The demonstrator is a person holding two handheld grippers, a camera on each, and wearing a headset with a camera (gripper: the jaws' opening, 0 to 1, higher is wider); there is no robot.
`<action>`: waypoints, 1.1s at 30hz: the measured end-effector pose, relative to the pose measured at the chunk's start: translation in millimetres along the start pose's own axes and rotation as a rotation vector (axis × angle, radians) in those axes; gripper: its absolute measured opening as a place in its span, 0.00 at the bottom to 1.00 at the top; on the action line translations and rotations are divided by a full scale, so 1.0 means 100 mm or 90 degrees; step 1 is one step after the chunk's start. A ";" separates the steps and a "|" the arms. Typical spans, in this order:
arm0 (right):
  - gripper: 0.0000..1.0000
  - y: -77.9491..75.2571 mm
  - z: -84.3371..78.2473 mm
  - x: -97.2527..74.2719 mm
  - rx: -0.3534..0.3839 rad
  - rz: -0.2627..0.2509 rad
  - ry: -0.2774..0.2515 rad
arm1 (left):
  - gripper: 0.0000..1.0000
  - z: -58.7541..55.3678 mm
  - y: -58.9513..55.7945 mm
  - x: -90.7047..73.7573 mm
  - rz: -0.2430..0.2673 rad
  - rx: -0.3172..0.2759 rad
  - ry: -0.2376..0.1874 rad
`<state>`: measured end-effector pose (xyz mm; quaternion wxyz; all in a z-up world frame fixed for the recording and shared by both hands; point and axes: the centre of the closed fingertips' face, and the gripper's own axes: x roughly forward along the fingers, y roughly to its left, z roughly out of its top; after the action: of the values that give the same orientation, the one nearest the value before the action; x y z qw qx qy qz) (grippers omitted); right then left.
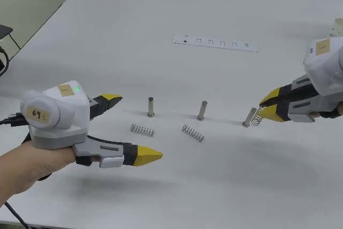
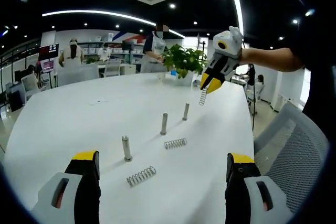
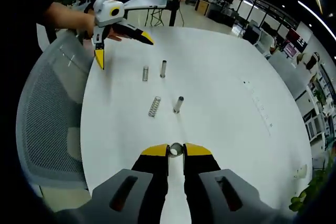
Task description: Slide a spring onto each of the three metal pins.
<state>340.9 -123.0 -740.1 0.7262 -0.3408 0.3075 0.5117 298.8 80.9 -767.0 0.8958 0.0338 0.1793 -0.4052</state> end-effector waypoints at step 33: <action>0.07 -0.46 -0.06 0.12 0.058 -0.048 0.012 | 0.98 -0.01 0.09 -0.07 0.014 -0.004 0.005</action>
<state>387.1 -132.8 -744.8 0.7568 -0.3233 0.3247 0.4661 301.1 92.4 -766.3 0.8997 0.0344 0.1836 -0.3946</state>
